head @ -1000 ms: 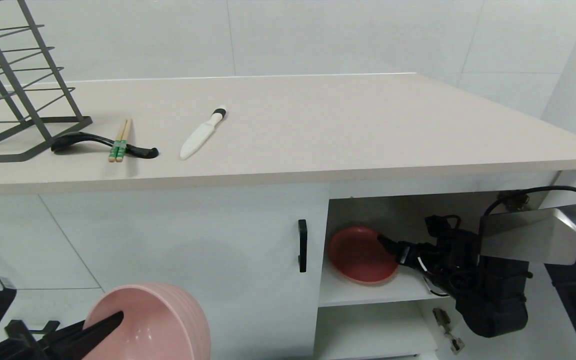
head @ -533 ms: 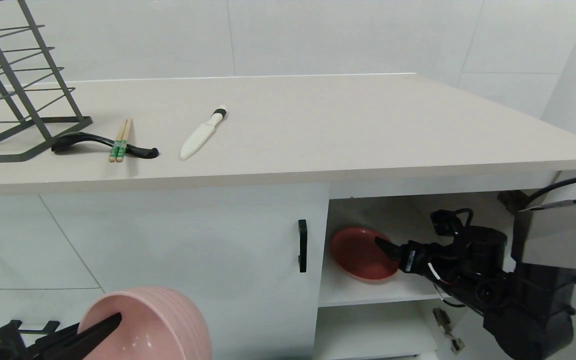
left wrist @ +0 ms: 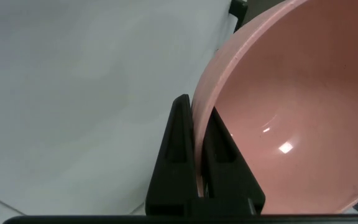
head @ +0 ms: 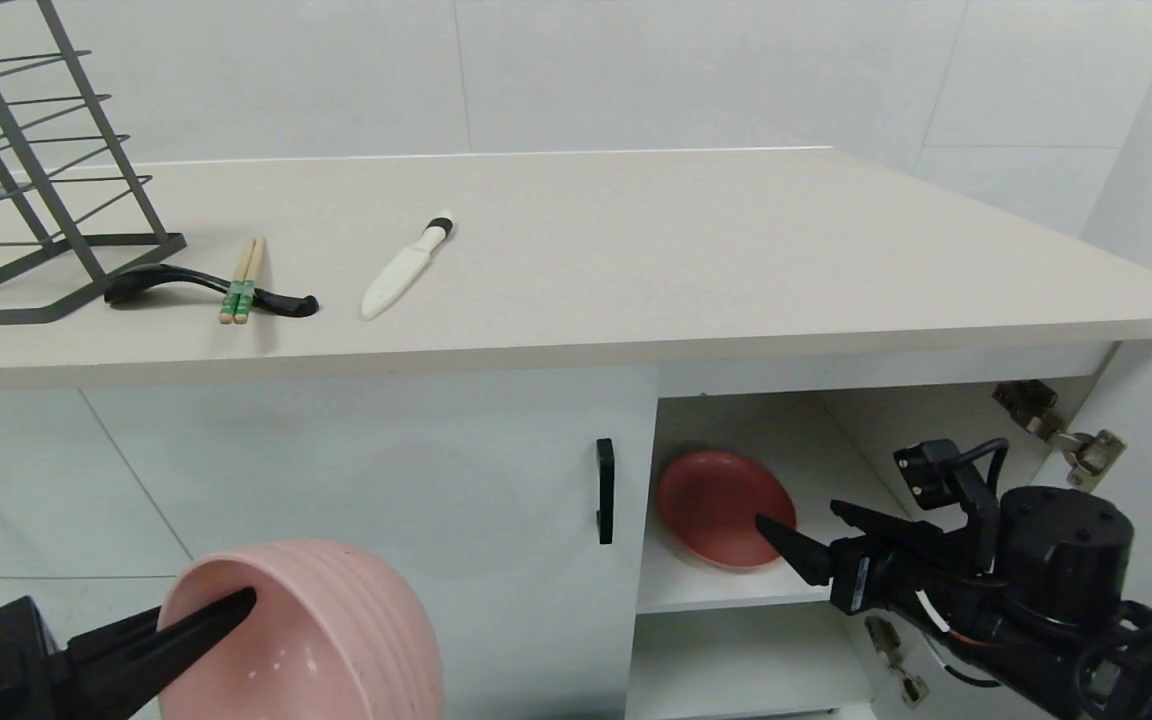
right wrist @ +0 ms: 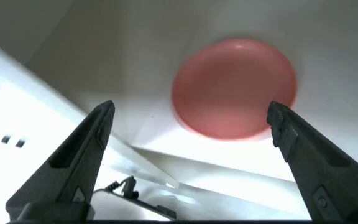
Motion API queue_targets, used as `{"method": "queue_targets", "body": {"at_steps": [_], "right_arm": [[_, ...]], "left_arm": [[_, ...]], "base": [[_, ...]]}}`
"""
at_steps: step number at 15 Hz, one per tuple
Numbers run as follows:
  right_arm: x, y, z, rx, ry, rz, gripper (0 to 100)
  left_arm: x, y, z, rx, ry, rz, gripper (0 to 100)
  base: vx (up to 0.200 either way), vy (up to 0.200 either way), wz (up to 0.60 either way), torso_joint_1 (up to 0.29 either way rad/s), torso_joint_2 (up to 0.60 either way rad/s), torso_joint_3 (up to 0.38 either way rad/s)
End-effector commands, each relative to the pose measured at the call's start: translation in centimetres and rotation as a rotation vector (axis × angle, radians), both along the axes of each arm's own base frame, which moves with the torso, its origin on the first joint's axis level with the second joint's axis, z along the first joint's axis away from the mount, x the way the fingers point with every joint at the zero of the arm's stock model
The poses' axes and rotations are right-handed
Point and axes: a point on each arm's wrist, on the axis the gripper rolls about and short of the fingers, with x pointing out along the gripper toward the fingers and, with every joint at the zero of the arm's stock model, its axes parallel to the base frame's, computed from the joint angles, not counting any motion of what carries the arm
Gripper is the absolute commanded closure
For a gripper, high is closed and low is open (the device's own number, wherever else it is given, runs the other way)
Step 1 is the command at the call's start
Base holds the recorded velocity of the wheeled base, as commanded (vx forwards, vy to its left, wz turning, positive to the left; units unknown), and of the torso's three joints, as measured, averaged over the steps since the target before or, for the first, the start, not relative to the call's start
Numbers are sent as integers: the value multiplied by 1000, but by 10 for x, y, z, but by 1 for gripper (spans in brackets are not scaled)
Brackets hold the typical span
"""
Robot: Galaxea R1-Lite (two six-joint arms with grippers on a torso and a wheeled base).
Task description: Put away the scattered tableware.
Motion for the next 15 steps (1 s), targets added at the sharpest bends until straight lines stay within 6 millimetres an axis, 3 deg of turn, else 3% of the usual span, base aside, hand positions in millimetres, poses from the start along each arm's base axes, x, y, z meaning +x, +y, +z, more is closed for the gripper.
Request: {"method": "queue_targets", "body": {"at_steps": [1,5,9,13,14,15], "right_arm": [[-11,3,10,9,-32,32,0],[-25,5,20,24,-58,72,0],[-29,2,30,44,-95,72,0],[-40,-4,39,57,-125,72,0],[-40,-4,39,57,-125,72,0],[-41,-5,41,62,-134,71,0]], "left_arm": [[19,-6,3,58,10,-3,100],[36,-15,4,174,-33,-48,100],[57,-41,11,193,-20,-160,100],[71,-97,-9,237,23,-366,100],[71,-97,-9,237,23,-366,100],[77,-124,-19,263,1,-357,100]], "base": [[0,0,0,0,0,0],[0,0,0,0,0,0],[0,0,0,0,0,0],[0,0,0,0,0,0],[0,0,0,0,0,0],[0,0,0,0,0,0]]}}
